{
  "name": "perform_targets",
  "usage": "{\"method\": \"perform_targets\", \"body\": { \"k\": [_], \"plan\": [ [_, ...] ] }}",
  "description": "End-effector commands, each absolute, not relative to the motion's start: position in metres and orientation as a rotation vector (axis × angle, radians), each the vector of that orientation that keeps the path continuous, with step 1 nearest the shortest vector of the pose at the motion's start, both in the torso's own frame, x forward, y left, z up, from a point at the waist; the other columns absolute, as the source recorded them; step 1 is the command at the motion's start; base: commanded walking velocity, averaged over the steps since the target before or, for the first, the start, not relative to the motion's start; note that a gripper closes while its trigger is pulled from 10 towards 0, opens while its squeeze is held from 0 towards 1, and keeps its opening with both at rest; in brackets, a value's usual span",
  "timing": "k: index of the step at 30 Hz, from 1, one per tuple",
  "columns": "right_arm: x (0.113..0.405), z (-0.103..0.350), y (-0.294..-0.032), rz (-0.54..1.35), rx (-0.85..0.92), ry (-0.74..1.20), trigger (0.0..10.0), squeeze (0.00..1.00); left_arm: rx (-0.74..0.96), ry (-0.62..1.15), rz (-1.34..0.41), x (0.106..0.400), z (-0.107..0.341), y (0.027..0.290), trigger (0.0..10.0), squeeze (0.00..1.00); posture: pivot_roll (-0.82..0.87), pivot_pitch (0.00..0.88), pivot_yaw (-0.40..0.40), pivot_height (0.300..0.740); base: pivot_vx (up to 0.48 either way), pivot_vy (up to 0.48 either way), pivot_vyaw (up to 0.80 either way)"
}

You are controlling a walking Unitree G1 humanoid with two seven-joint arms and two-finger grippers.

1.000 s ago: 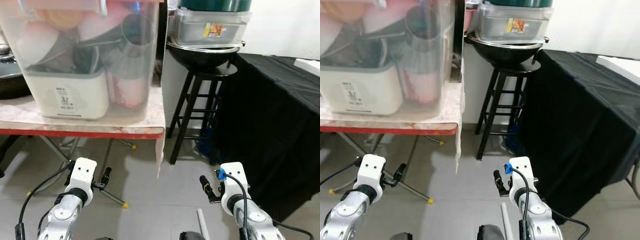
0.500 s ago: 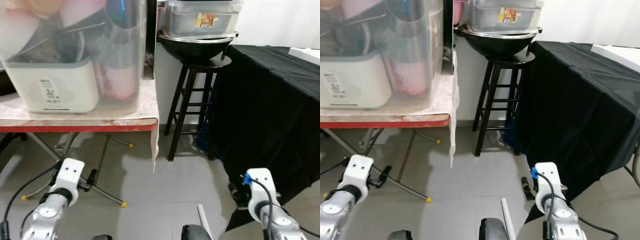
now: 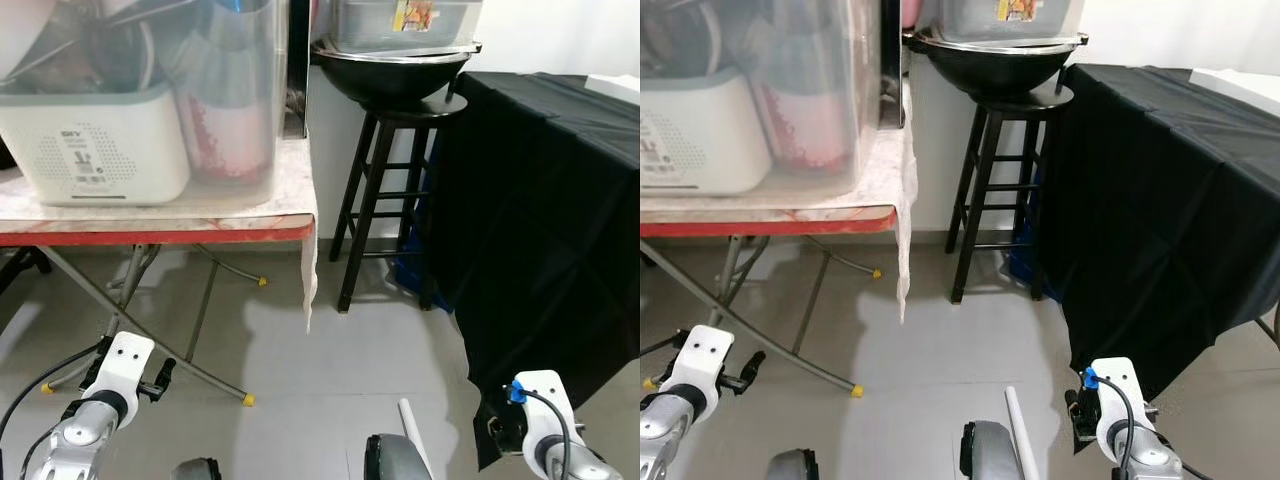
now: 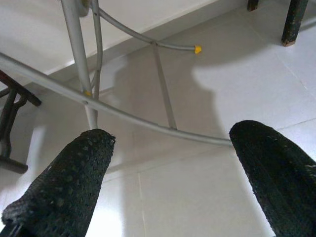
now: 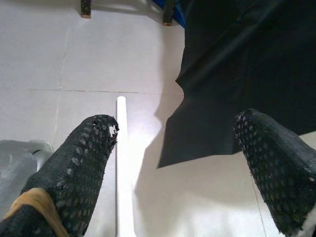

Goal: Building children table

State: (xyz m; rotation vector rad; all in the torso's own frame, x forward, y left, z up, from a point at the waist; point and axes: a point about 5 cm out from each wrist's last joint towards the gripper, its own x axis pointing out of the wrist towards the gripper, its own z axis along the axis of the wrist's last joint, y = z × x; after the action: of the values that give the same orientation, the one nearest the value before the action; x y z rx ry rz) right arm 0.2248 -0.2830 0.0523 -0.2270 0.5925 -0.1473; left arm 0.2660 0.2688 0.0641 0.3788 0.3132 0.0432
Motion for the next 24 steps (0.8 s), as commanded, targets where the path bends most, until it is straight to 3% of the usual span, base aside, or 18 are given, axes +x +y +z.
{"method": "perform_targets", "body": {
  "k": [1,18,24],
  "plan": [
    [0.225,0.049,-0.280,-0.127,-0.224,0.594,10.0,0.00,0.401,0.322,0.037,0.266,0.063,0.273,10.0,0.00,0.04,0.000,-0.054,0.476,0.000,0.000,0.00],
    [0.217,0.041,-0.275,-0.067,-0.221,0.611,10.0,0.00,0.440,0.371,0.040,0.251,0.059,0.295,10.0,0.00,0.05,0.000,-0.052,0.426,0.000,0.000,0.00],
    [0.212,0.039,-0.271,-0.047,-0.226,0.622,10.0,0.00,0.456,0.386,0.025,0.245,0.060,0.300,10.0,0.00,0.06,0.049,-0.044,0.411,0.000,0.000,0.00]
  ]
}}
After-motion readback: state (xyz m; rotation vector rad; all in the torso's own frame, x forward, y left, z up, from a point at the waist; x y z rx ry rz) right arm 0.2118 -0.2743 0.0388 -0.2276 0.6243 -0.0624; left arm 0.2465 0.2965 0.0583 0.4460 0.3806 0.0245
